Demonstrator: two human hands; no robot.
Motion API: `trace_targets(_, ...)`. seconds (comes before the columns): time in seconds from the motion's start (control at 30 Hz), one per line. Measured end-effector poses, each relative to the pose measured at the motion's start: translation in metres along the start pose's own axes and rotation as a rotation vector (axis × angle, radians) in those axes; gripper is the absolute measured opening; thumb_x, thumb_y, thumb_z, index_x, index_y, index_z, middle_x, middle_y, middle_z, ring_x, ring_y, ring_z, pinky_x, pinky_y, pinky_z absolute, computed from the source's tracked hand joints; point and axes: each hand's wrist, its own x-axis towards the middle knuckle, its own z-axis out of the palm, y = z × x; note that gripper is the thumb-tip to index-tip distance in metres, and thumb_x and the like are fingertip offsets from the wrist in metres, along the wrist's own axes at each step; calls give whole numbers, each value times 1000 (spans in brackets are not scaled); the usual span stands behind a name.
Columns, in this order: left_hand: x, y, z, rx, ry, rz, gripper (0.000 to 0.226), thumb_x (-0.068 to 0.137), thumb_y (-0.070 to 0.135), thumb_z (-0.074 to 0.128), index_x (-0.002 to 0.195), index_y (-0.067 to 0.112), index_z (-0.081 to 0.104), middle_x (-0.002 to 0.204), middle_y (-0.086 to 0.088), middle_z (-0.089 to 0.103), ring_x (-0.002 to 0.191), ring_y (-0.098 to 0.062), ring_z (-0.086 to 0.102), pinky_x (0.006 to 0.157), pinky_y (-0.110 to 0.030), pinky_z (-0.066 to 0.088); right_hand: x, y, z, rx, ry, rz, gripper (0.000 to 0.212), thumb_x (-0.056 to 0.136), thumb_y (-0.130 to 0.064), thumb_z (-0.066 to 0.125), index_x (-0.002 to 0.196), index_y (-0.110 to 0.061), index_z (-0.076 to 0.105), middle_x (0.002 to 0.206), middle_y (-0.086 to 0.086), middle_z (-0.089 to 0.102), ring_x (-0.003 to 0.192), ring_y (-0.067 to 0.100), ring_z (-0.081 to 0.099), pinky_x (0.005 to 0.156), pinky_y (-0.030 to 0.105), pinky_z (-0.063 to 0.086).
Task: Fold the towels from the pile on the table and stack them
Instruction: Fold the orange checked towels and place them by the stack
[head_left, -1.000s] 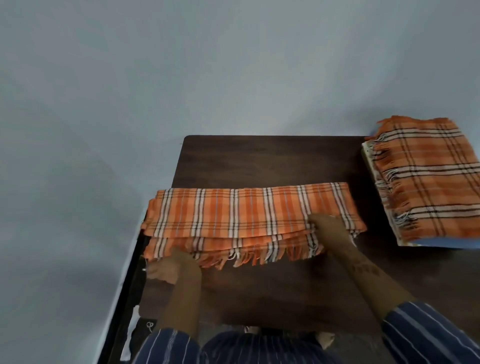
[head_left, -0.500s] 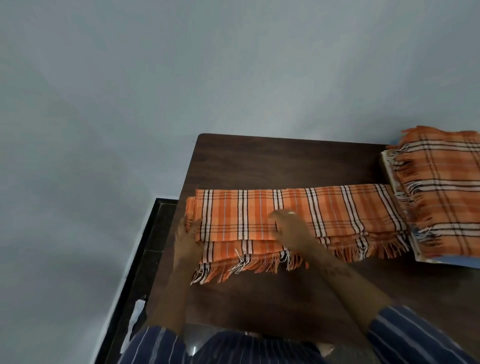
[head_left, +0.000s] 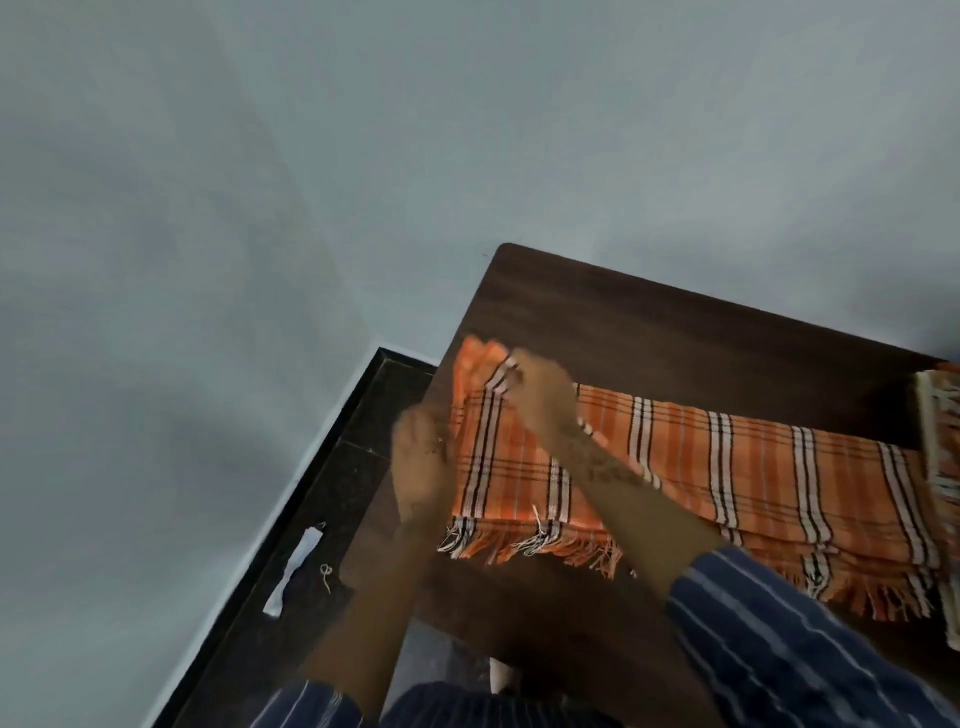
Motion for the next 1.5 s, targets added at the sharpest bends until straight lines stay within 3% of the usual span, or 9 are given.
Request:
trace_targets(0.13,-14,-6,34,190,-590,465,36,95,30,42,128,20,54,141,-3,45,133,-22,38,111,-42,33,23,-2,-35,152,49,15,21,94,-23,51,81,-8,58,60,-1,55,46,10,46,48,23,40)
trace_targets(0.23,17,-2,58,214,-641,393,37,96,21,43,132,23,53,150,-2,35,141,-24,28,118,-38,19,14,-5,-54,195,-1,-65,19,89,-19,55,77,-4,55,59,8,54,49,13,43,52,32,36)
trace_targets(0.4,72,17,31,-489,-714,-478,10,91,16,54,97,14,62,90,-5,66,101,-15,67,86,-29,54,-30,-10,-47,136,-142,-197,16,87,-27,53,75,-17,56,67,-7,51,60,7,43,55,19,31)
trace_targets(0.6,60,-39,17,-1071,-519,-993,40,97,37,45,111,5,63,111,-20,66,97,-30,66,85,-43,53,-71,-7,24,-140,-254,-258,24,90,-28,57,108,-17,69,98,0,61,96,16,51,88,36,44)
trace_targets(0.7,62,-47,14,-894,-676,-859,55,85,62,51,112,15,65,107,-11,70,99,-28,67,90,-48,51,-80,-20,49,-147,-188,-208,21,88,-25,60,106,-20,70,101,0,55,101,19,49,92,38,42)
trace_targets(0.93,74,-49,16,-349,-651,-616,39,80,14,66,117,16,54,113,-7,62,103,-27,61,93,-50,50,-88,-11,54,-204,-219,-248,60,74,-21,73,128,-13,49,124,6,52,118,23,50,101,45,44)
trace_targets(1.1,60,-34,20,-275,-523,-594,55,86,10,60,138,13,39,125,-10,54,113,-29,53,98,-47,45,-110,60,23,-377,-191,-125,63,70,-42,74,124,-18,51,124,1,54,119,21,50,105,50,37)
trace_targets(1.3,58,-29,23,-396,-490,-652,51,92,16,47,141,15,32,125,-9,52,111,-28,52,97,-47,45,-109,84,-9,-262,-241,-188,22,80,-9,66,101,-16,62,100,-3,60,93,16,59,85,39,52)
trace_targets(1.5,53,-32,17,-371,-432,-579,37,96,18,39,131,6,39,114,-15,54,107,-32,55,89,-42,48,-131,78,-2,-263,-434,-306,37,81,-11,66,116,-14,57,112,0,61,92,16,62,82,32,54)
